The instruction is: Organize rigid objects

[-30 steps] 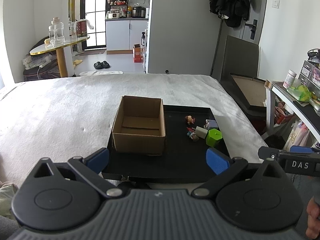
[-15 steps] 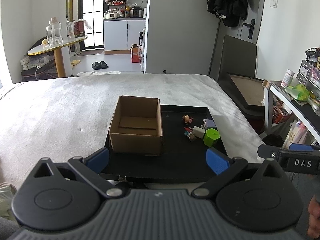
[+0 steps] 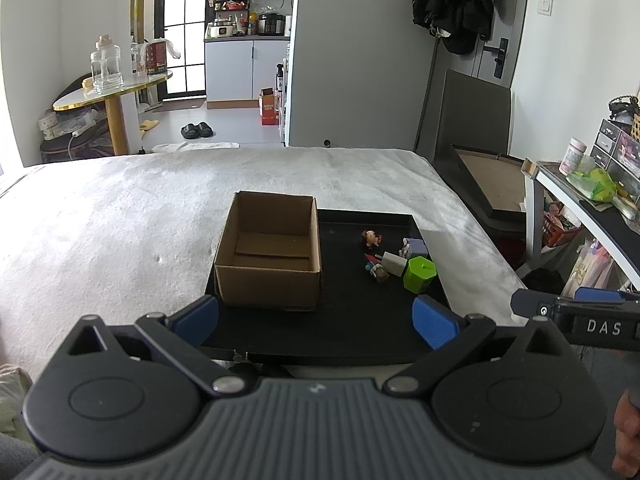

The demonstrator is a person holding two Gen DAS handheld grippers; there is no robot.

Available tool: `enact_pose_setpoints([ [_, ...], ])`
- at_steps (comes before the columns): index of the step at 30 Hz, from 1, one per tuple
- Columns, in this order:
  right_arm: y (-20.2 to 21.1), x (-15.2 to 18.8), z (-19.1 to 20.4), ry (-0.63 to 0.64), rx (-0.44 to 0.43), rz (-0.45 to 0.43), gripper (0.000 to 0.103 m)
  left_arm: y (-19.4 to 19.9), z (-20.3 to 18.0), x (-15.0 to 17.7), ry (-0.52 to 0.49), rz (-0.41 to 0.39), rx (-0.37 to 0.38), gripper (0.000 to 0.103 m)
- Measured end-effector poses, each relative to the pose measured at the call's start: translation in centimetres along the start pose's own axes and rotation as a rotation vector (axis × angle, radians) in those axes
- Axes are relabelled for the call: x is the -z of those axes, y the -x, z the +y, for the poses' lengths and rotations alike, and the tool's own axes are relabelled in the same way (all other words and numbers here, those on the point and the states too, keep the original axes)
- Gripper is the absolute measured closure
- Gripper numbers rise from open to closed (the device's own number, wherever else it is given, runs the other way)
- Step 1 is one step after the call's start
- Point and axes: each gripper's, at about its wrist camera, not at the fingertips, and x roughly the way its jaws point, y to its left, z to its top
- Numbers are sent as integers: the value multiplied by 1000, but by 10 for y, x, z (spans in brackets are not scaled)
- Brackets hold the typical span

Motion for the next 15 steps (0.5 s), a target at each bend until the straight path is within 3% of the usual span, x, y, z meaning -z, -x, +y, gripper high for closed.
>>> enact_pose_setpoints([
  [15, 0, 1, 0, -5, -7, 3, 0, 0, 1, 1, 7, 0, 4, 0],
])
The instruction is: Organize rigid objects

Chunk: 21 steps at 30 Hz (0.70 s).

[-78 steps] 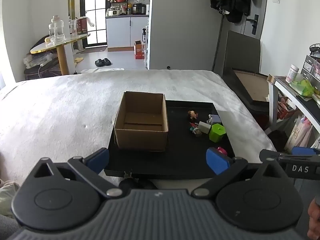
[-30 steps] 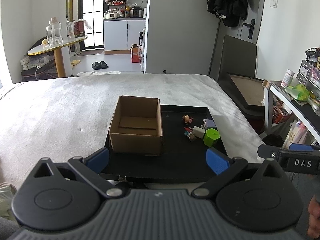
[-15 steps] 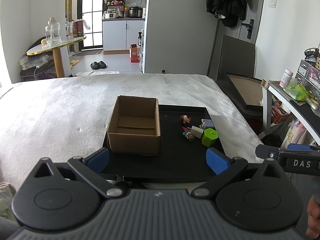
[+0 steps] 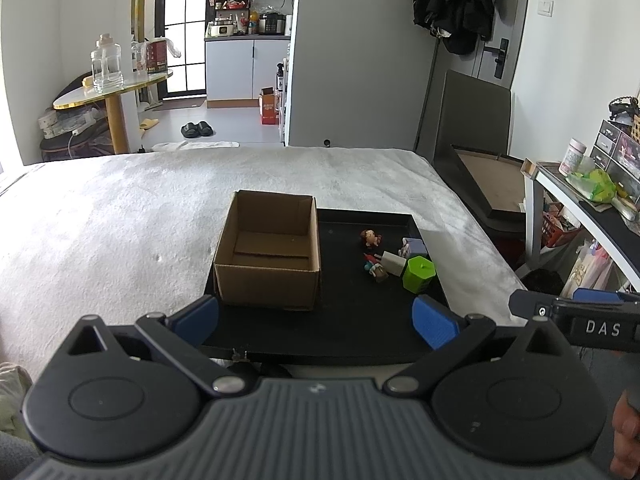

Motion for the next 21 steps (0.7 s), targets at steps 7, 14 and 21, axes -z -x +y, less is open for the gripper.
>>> enact_pose_setpoints([
  [7, -1, 0, -1, 2, -6, 5, 0, -2, 1, 1, -1, 4, 0, 0],
  [14, -8, 2, -1, 4, -19, 18, 0, -13, 3, 1, 3, 21, 3, 0],
  [21, -29, 3, -5, -9, -21, 39, 0, -34, 8, -2, 5, 49, 8, 0],
])
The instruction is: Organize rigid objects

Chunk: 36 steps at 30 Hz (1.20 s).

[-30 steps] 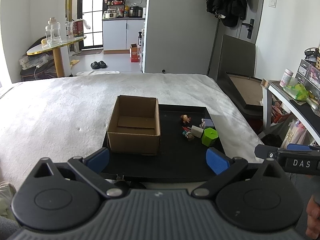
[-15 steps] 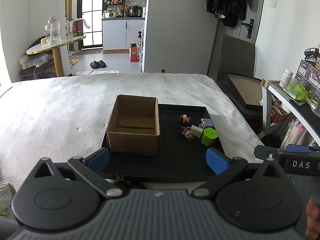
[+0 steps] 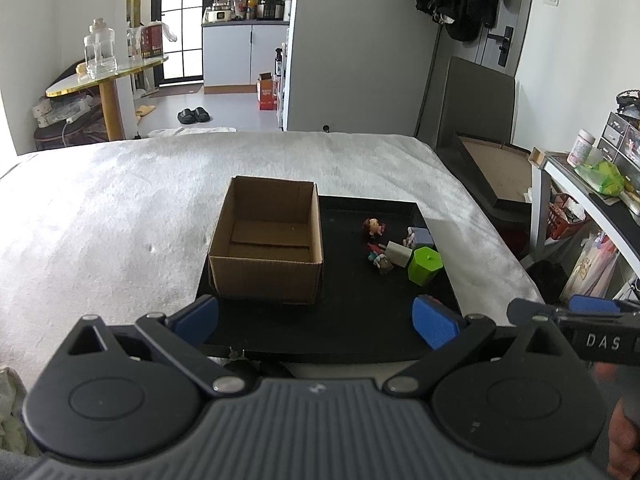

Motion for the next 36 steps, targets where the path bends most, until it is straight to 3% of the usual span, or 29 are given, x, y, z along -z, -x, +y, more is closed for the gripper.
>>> enact_pose_setpoints([
  [22, -90, -11, -20, -30, -22, 83, 1, -96, 15, -24, 2, 133, -29, 3],
  [32, -137, -19, -30, -77, -50, 152, 16, -126, 33, -40, 34, 148, -88, 5],
  [36, -155, -18, -39, -97, -40, 172, 28, -136, 39, -49, 40, 159, -99, 6],
])
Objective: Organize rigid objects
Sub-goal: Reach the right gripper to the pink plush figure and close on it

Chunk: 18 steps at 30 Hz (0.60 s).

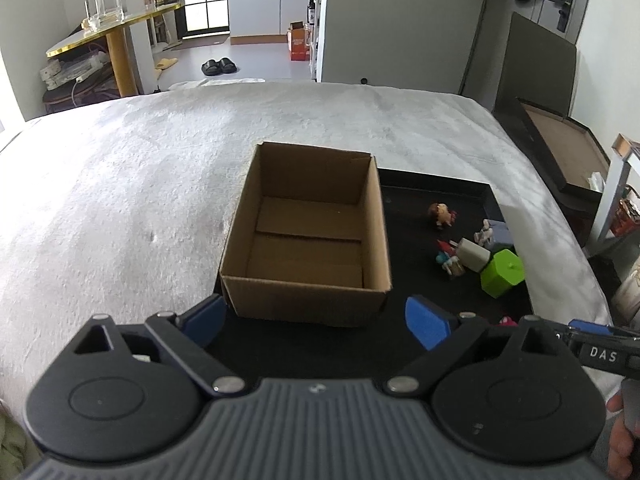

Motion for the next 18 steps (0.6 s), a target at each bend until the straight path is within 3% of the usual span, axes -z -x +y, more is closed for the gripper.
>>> enact_pose_setpoints([
  [7, -32, -4, -24, -42, -7, 55, 32, -17, 9, -15, 3, 8, -42, 7],
  [18, -65, 7, -31, 16, -12, 82, 36, -61, 36, -36, 58, 31, -107, 15],
])
